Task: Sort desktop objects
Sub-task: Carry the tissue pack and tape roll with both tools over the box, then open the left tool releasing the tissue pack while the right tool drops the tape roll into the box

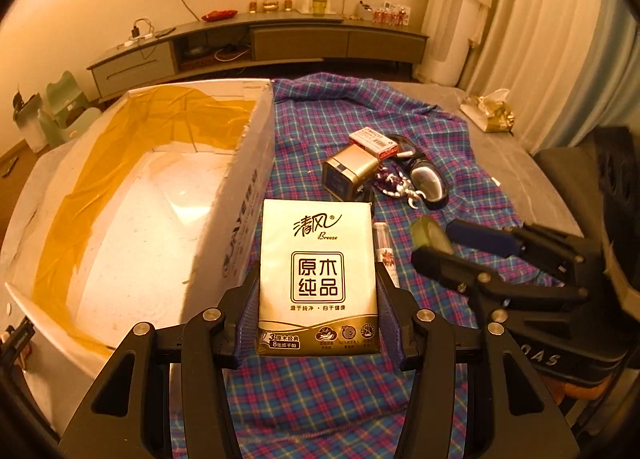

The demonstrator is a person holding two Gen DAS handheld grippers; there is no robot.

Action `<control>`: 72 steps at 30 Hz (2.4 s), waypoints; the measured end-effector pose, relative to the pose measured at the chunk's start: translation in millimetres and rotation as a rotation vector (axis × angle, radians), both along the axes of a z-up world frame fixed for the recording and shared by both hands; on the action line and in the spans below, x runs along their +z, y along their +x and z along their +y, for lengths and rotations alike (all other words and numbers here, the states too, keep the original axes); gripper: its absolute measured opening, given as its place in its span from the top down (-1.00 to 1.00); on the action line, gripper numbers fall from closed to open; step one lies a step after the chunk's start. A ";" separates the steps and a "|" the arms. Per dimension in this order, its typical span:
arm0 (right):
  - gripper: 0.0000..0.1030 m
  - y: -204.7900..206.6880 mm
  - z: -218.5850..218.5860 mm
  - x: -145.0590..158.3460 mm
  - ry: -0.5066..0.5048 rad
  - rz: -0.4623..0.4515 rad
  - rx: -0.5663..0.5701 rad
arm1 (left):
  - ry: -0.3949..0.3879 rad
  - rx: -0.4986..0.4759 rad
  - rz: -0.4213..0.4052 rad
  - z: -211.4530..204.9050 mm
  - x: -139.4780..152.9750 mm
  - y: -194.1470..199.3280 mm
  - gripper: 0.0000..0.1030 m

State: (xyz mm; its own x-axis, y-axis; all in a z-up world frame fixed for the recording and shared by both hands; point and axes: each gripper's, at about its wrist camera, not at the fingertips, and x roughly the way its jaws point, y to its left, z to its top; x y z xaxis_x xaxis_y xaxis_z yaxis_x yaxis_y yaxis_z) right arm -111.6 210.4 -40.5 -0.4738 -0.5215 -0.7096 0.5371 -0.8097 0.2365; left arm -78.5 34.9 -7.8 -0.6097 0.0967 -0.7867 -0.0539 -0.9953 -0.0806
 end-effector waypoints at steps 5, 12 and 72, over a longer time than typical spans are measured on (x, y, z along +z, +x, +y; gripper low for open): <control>0.07 14.3 -4.3 1.9 -0.004 -0.007 -0.005 | 0.013 0.012 0.013 -10.8 7.0 11.7 -0.04; 0.07 34.2 -11.3 14.5 -0.021 -0.002 0.007 | 0.027 0.038 0.022 -28.1 10.3 22.0 -0.04; 0.06 -71.9 -262.2 13.6 0.471 0.003 0.260 | 0.190 0.264 -0.135 -219.1 -26.0 -55.5 -0.05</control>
State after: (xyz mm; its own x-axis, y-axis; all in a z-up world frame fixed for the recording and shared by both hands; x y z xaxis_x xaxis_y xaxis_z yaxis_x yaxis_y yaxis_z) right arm -183.6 -51.8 -26.9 -0.3736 -0.2471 -0.8941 0.7340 -0.6681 -0.1221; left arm -134.0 -184.2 -33.8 -0.5245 0.1018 -0.8453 0.2272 -0.9401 -0.2542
